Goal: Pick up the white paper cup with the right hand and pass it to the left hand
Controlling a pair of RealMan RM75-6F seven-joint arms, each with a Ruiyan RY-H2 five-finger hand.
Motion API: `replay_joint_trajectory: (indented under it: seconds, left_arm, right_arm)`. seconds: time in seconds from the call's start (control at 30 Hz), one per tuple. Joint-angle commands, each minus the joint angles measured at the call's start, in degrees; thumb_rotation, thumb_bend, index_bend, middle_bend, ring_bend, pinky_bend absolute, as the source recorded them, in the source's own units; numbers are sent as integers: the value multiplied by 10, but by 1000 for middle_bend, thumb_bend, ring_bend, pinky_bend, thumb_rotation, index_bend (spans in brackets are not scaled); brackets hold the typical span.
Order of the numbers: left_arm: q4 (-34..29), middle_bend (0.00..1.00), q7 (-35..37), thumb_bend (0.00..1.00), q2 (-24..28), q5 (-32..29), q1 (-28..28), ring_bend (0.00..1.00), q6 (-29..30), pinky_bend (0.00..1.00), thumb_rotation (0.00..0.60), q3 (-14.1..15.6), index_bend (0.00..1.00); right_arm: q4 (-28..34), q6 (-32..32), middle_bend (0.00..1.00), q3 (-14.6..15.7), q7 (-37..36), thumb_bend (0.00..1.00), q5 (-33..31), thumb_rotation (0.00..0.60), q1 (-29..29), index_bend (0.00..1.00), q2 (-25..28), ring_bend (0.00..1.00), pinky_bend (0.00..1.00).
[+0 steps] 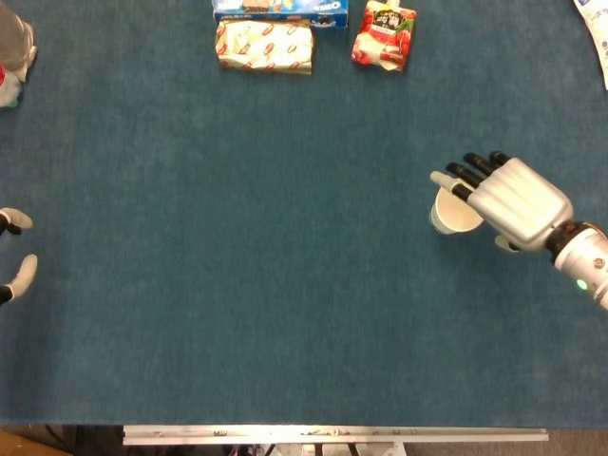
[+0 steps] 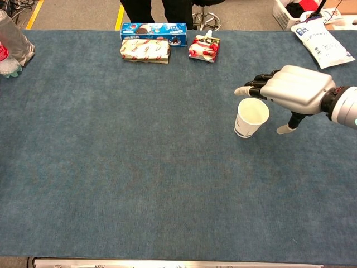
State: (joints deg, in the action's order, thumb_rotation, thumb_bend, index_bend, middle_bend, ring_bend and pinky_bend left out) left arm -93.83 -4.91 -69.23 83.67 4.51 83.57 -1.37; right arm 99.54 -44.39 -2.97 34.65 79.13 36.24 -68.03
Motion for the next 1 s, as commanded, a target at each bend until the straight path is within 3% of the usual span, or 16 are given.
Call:
replay_joint_trajectory:
  seconds: [0.03, 0.23, 0.7, 1.0]
  left_arm:
    - [0, 446, 1, 294, 0, 1, -1, 315, 0, 513, 600, 1, 404]
    - [3, 446, 1, 294, -2, -1, 0, 315, -3, 513, 600, 2, 404]
    - [4, 446, 5, 294, -3, -2, -3, 315, -4, 514, 600, 4, 404]
    - [6, 446, 6, 294, -5, -1, -3, 315, -6, 516, 600, 5, 404]
  right_arm:
    - [-5, 1, 159, 1, 1, 0, -4, 600, 6, 118, -6, 136, 280]
    - [-12, 3, 159, 4, 4, 0, -16, 600, 18, 126, -19, 136, 280]
    - [-20, 6, 159, 17, 29, 0, -48, 600, 40, 348, -36, 136, 280]
    - [-23, -8, 159, 23, 29, 0, -58, 600, 44, 406, -37, 136, 280]
